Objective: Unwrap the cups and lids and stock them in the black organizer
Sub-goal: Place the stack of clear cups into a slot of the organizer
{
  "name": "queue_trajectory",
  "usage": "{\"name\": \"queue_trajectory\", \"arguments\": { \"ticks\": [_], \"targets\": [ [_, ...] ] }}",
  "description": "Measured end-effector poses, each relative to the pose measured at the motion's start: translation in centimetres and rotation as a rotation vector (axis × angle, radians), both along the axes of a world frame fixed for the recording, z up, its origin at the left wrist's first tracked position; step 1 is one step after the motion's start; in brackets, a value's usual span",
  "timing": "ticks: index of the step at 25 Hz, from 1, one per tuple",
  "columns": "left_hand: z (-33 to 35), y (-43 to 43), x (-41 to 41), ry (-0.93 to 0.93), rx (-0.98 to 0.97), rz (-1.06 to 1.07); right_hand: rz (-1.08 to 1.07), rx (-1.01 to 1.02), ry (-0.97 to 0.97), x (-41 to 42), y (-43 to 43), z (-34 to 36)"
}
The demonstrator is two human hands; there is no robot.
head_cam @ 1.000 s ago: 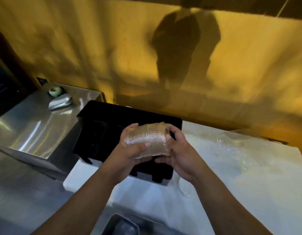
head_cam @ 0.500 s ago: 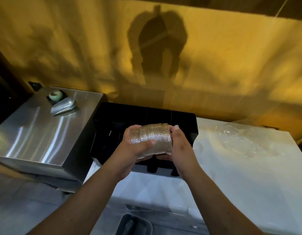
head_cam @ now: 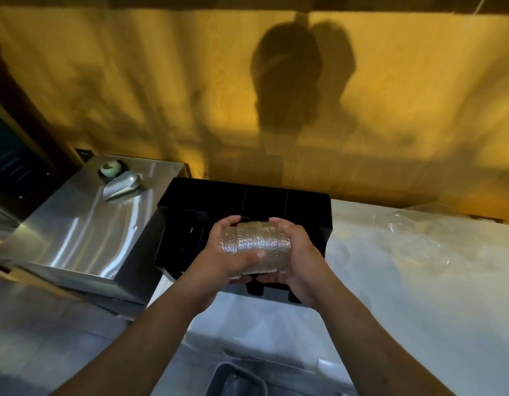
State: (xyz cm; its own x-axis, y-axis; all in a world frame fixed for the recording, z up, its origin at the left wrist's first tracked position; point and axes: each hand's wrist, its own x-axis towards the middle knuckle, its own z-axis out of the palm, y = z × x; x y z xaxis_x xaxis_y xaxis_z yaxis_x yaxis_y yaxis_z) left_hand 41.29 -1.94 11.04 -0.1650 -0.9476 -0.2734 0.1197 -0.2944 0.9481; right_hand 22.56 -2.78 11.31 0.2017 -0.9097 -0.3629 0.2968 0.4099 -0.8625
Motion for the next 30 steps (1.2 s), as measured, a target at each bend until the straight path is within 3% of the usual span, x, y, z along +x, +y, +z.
{"name": "queue_trajectory", "arguments": {
  "ticks": [5,10,17,30],
  "targets": [
    [-0.9,-0.1,2.2,0.014,0.0,-0.01,0.113,-0.038,0.024,2.3,-0.2,-0.7],
    [-1.2,-1.4,7.1,0.063,-0.029,-0.072,0.086,-0.008,-0.085,7.1,-1.3,-1.2],
    [-1.7,-4.5,16.2,0.131,-0.028,-0.139,0.014,-0.015,-0.065,16.1,-2.9,-1.9],
    [-4.6,-6.6,20.3,0.164,0.021,0.052,0.023,0.033,-0.04,20.3,-6.1,-3.7]
  ]
}}
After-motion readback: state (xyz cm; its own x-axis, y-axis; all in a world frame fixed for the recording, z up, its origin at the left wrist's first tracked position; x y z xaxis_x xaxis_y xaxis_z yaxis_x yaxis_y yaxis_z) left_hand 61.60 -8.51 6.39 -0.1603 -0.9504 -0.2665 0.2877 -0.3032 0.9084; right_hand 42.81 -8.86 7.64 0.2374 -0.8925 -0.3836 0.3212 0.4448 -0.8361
